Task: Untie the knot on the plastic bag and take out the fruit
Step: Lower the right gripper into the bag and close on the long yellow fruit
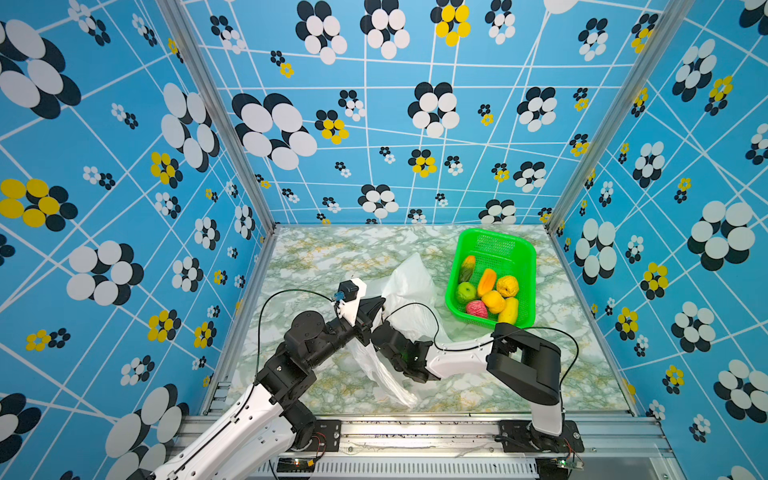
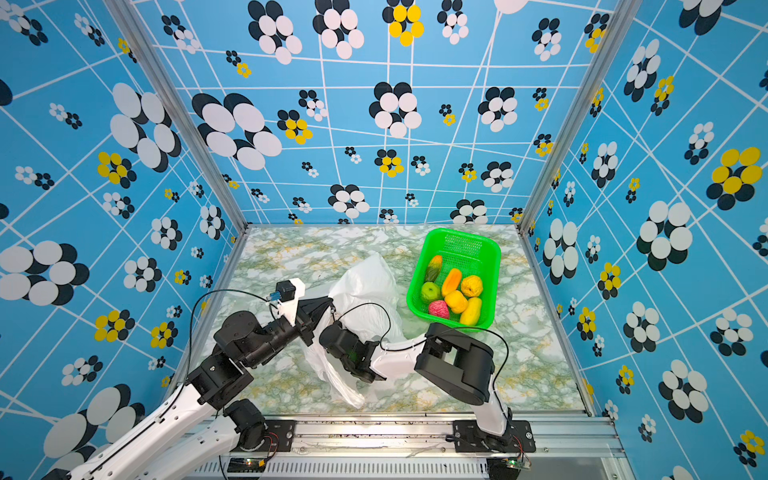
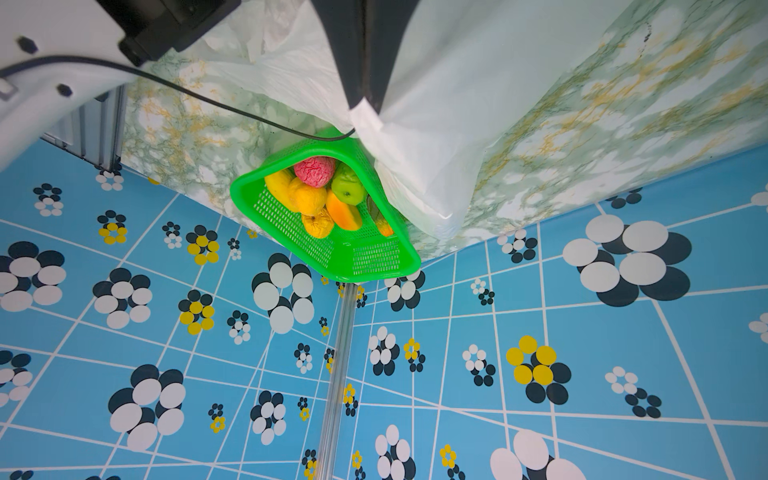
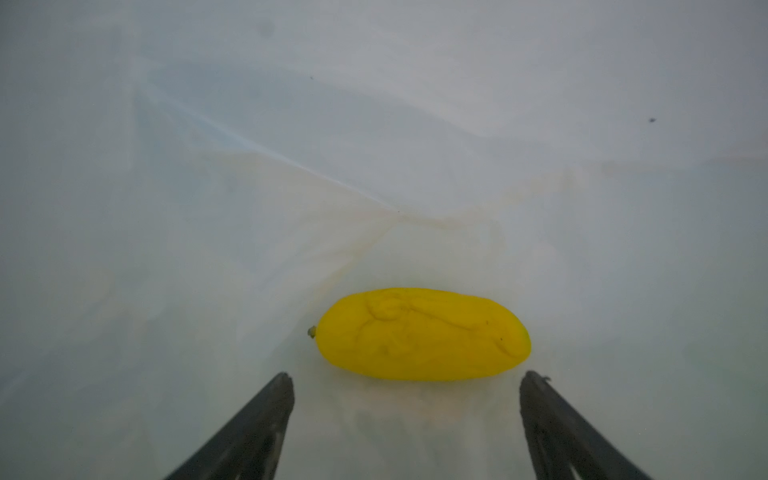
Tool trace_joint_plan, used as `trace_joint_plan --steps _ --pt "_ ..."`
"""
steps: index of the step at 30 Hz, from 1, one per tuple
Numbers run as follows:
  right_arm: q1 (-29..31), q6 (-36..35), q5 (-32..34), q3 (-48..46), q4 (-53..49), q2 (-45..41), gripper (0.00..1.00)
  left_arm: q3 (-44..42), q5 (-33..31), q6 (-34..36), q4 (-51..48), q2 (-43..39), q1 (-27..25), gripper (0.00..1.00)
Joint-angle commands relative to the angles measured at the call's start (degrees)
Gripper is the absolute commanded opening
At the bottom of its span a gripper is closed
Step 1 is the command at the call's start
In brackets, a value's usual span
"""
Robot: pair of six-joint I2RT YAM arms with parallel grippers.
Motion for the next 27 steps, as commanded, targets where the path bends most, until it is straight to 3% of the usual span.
trace_joint_plan --steps 1,6,12,16,23,27 --pt "-0.5 2.0 2.3 3.3 -2.8 2.6 0.91 -0.6 1.5 -0.6 1.9 -1.3 0.1 0.00" --pt "-1.3 3.6 2.0 8.8 -4.2 6.0 0.99 -1.2 2.6 -0.5 2.2 -2.3 0.1 0.00" --pt "-4.1 9.9 5.7 17.6 -10.9 12.7 0.99 -1.4 4.8 -1.6 2.3 -2.9 -0.1 0.00" --pt "-4.4 9.5 10.3 23.5 -16.9 16.9 0.99 -1.6 5.0 -1.5 1.9 -3.5 -0.1 0.00" --pt "-4.4 10.3 8.9 16.5 -13.2 13.7 0.95 -2.7 0.3 -1.0 1.5 -5.7 -0.2 0.00" --pt "-4.3 7.3 -1.2 2.0 5.0 7.0 0.98 -3.2 -3.5 -1.3 0.7 -6.8 -0.1 0.00"
